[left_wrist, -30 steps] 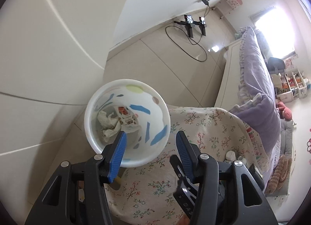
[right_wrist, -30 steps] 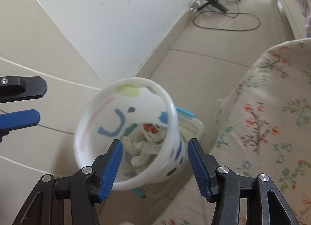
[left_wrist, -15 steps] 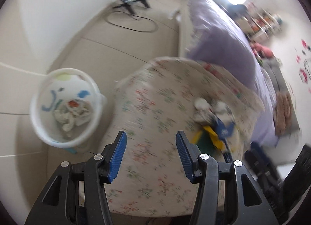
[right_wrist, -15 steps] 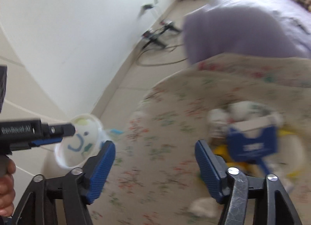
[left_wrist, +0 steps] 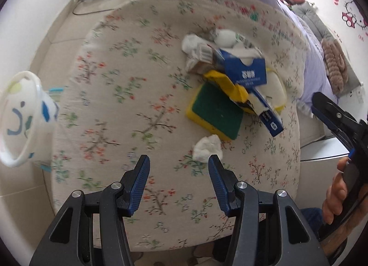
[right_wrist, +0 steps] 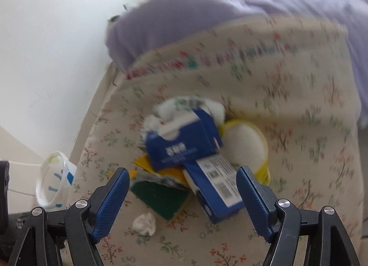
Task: Collect trash
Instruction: 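Return both tools to the board and grasp a small tissue with the left gripper, then grasp the blue biscuit box with the right gripper, then carry the box and tissue to the wastebasket and open both grippers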
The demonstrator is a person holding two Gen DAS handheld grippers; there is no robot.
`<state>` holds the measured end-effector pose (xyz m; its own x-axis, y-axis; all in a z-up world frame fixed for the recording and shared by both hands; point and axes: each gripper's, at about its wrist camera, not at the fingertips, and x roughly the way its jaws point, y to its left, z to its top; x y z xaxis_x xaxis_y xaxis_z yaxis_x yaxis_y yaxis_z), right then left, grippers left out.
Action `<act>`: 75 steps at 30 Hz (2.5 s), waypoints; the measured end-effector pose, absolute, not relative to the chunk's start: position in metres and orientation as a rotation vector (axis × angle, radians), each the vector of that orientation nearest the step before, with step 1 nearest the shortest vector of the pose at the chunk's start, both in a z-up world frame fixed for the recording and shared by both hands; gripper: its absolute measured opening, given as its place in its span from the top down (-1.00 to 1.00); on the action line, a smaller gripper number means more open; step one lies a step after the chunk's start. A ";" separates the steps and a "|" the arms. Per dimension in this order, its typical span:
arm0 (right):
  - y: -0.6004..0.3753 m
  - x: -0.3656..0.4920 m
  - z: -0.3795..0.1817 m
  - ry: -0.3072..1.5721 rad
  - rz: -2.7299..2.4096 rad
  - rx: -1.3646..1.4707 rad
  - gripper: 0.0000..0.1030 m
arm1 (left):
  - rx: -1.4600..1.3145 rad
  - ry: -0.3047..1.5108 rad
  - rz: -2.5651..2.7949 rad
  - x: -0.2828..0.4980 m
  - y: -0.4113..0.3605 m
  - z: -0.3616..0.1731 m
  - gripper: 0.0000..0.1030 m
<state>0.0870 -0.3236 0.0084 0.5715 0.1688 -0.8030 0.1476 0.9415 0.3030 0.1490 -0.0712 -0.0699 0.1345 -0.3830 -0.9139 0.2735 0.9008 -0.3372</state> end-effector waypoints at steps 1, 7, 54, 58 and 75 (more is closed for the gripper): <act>-0.328 0.088 0.002 0.984 0.011 0.360 -0.56 | -0.080 1.362 -0.493 0.148 -0.081 -0.074 -0.08; -0.351 0.089 -0.019 1.045 -0.034 0.348 -0.56 | 0.028 1.387 -0.517 0.147 -0.127 -0.094 -0.08; -0.350 0.086 -0.010 1.029 0.001 0.368 -0.25 | -0.141 1.237 -0.517 0.150 -0.045 -0.030 0.71; -0.360 0.081 -0.003 0.964 -0.012 0.399 -0.25 | -0.159 1.213 -0.502 0.156 -0.029 -0.021 0.71; -0.247 0.101 -0.001 0.926 0.263 0.369 -0.25 | -0.417 1.145 -0.278 0.191 0.103 -0.002 0.71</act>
<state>0.1011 -0.2471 -0.0013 0.5765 0.3750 -0.7260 -0.0625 0.9061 0.4184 0.1912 0.1034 -0.0019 0.3920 -0.4204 -0.8183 0.0019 0.8899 -0.4562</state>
